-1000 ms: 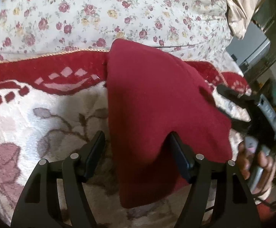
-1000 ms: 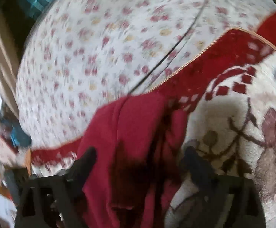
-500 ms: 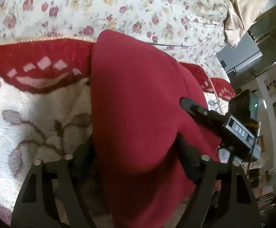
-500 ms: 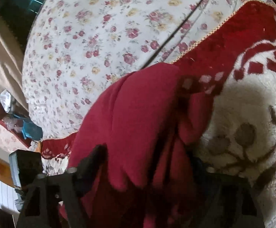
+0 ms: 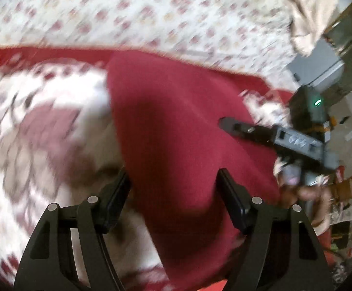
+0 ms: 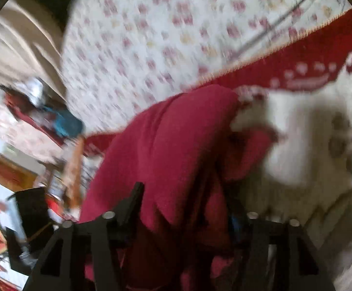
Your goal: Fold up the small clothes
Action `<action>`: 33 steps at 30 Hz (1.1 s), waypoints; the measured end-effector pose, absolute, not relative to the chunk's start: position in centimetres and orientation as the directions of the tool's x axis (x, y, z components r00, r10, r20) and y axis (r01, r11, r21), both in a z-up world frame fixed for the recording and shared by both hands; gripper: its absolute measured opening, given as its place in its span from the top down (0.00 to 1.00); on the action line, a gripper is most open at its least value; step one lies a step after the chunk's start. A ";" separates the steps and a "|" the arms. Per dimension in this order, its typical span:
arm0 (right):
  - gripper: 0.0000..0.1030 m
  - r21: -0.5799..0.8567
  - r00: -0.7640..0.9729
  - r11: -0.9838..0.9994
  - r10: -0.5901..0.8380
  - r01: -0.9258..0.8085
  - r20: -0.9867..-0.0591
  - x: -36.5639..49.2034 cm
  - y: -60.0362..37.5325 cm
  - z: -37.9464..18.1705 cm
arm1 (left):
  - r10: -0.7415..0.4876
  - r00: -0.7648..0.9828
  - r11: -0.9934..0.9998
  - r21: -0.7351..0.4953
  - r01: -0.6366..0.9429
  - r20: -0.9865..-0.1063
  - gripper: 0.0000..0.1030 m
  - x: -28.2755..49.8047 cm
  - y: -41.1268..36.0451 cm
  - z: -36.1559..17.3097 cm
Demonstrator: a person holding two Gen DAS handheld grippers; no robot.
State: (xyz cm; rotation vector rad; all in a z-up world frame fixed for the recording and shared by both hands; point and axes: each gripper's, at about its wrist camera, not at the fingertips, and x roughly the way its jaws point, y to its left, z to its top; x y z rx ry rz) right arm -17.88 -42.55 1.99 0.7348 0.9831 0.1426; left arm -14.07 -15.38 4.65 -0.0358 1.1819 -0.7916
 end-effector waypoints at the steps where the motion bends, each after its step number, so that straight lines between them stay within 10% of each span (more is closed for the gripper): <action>1: 0.39 0.587 0.555 0.779 0.396 0.218 -0.732 -18.2 -42.4 2.2 | -0.549 0.158 0.749 -0.400 0.529 -0.821 0.30 -14.3 -15.0 4.3; 11: 0.41 0.393 0.679 0.919 0.266 0.036 -0.684 -22.0 -38.3 10.8 | -0.465 0.387 0.829 -0.239 0.505 -0.796 0.30 -12.9 -15.8 7.6; 17: 0.44 0.132 0.536 0.990 0.082 0.055 -0.840 -19.4 -34.6 6.1 | -0.402 0.471 0.861 -0.149 0.487 -0.785 0.23 -12.0 -17.6 5.4; 33: 0.42 0.201 0.617 0.974 0.094 0.106 -0.782 -21.4 -34.9 6.2 | -0.380 0.553 0.863 -0.069 0.500 -0.741 0.23 -12.8 -18.1 5.3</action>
